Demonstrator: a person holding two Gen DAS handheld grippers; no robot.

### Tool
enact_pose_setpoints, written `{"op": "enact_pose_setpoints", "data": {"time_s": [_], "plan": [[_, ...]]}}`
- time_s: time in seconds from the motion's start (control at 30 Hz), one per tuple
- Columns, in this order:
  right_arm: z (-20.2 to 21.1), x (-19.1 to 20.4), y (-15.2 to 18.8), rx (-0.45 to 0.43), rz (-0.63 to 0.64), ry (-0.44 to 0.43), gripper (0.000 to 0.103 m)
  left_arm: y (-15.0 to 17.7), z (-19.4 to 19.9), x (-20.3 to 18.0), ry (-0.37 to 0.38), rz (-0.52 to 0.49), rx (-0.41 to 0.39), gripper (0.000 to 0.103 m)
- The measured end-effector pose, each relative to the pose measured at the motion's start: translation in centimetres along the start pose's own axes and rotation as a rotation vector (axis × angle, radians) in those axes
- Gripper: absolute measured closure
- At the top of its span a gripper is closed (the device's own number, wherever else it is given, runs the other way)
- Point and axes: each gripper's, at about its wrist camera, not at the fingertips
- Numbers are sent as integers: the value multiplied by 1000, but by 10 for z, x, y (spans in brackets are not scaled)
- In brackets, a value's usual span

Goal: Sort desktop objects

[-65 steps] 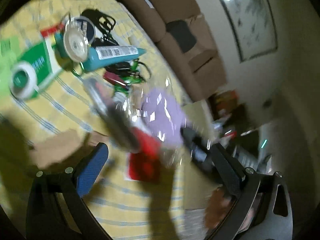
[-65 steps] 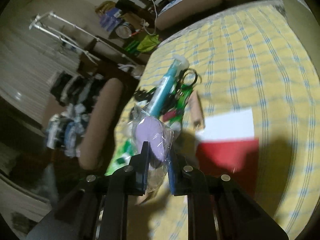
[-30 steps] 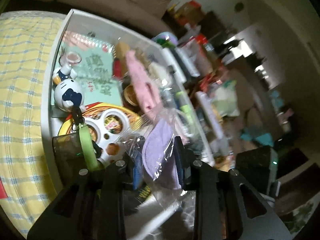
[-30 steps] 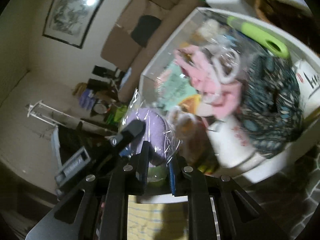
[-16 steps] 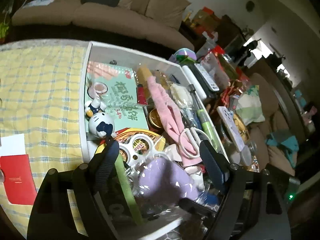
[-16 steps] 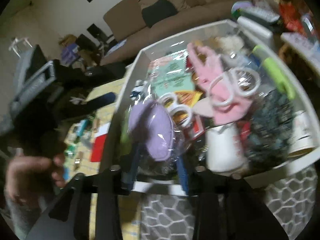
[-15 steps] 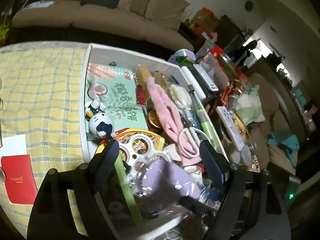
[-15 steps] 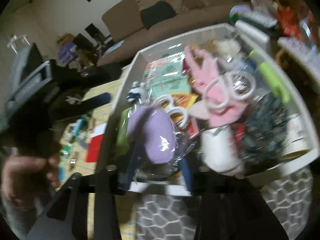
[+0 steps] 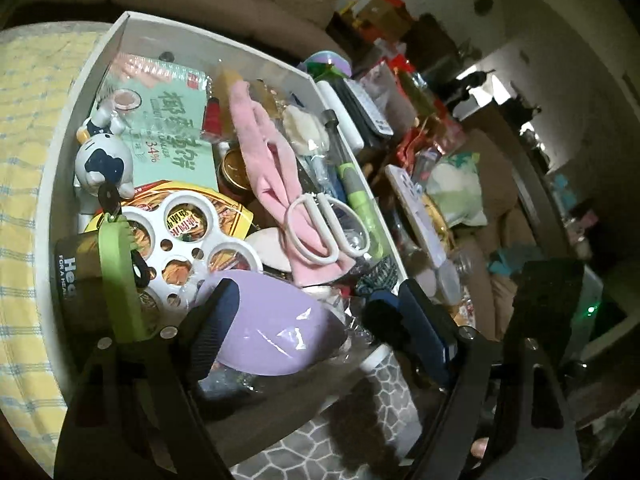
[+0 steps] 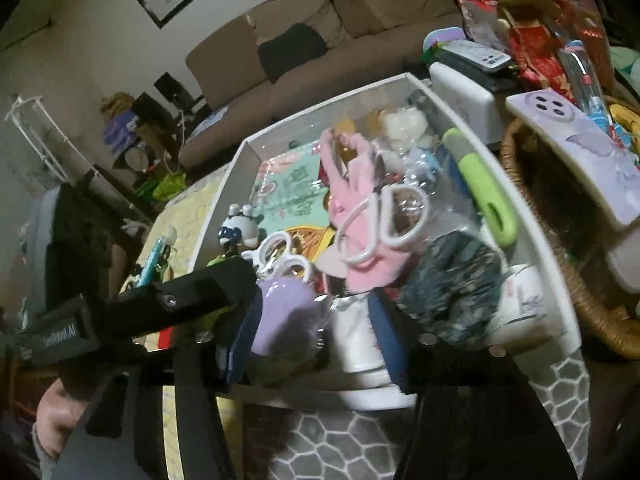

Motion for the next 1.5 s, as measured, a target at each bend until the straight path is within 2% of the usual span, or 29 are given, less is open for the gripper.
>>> {"op": "enact_pose_setpoints", "data": {"time_s": [0.03,0.07,0.17,0.23,0.33,0.43,0.5,0.6,0.7,0.73,0.77,0.83,0.93,0.97,1.0,1.13,1.23,1.37,1.5], "plan": [[6,-1,0,-3,15,-3,64,0,1,0,-11,-7,-1,24],[10,1,0,-3,42,4,75,0,2,1,-15,-9,-3,24],[11,7,3,32,128,-16,84,0,5,7,-2,17,-8,24],[0,13,8,74,156,-32,85,0,5,10,-17,22,-10,24],[-24,24,14,124,193,-2,87,-1,2,14,-18,42,-12,24],[-44,31,14,138,208,44,87,-2,-1,15,-35,45,-8,24],[-52,27,13,151,183,38,87,-3,-5,16,-49,46,2,23],[-46,21,11,154,147,0,86,-1,-4,18,-72,51,10,22],[-25,18,8,97,141,-5,84,7,6,17,-53,46,-5,22],[-15,18,6,63,140,-16,83,10,11,16,-47,43,-14,20],[-8,20,6,37,145,-31,78,14,18,13,-46,34,-29,13],[3,27,7,-1,167,-59,68,24,37,8,-41,3,-74,11],[9,41,12,-27,199,-102,46,43,73,4,-26,-28,-155,1],[9,47,16,-34,211,-117,34,46,82,5,-31,-32,-173,0],[8,52,17,-38,220,-127,26,51,93,7,-45,-36,-191,0],[4,78,25,-48,249,-186,17,70,139,37,-155,-13,-250,0],[-6,105,29,-19,293,-200,16,81,176,78,-189,78,-302,0],[-22,152,35,15,389,-195,16,97,223,135,-299,198,-406,0],[-46,203,39,42,464,-205,16,113,261,191,-355,336,-515,0]]}}
Point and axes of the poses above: each gripper's, at about its wrist camera, not at the fingertips, and z roughly against the way its jaws point, x to its left, y to its underside, and after that the axes turned 3 degrees about x, right-handed
